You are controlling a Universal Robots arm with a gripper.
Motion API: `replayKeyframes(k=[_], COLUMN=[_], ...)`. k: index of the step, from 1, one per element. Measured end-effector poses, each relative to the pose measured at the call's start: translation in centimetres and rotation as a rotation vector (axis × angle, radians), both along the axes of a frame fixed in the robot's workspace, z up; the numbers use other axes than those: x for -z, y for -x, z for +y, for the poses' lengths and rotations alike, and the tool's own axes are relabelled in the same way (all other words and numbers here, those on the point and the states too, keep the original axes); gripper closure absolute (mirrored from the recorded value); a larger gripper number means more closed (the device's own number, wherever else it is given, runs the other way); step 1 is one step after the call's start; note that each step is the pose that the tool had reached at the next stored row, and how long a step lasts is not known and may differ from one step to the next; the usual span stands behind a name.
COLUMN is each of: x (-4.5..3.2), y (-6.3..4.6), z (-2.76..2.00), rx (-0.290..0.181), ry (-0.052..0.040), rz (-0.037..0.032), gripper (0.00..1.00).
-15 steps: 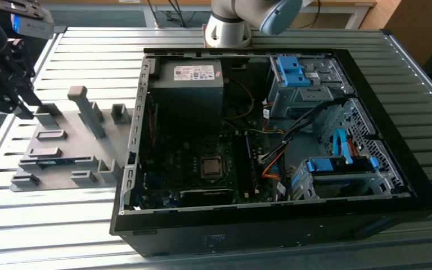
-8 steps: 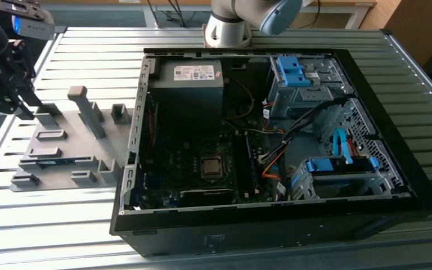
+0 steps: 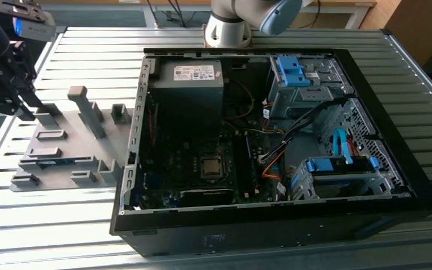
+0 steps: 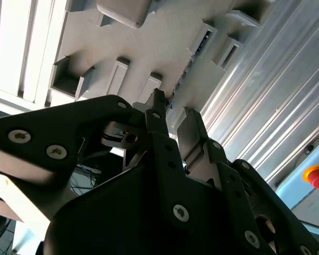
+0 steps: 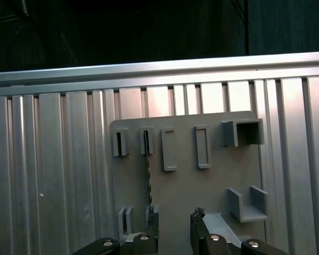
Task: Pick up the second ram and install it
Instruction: 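Pick up the second ram and move it above second insertion slot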
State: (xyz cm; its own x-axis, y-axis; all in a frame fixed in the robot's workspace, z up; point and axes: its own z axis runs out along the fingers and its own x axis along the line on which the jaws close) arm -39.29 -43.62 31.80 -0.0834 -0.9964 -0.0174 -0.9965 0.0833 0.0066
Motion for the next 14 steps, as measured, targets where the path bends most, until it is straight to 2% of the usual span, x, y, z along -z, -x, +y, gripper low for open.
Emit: replayKeyframes(k=[14], x=[0.45], y=[0.00], z=[0.00], rx=[0.000], ry=[0.0000], rz=[0.0000], gripper=[0.63])
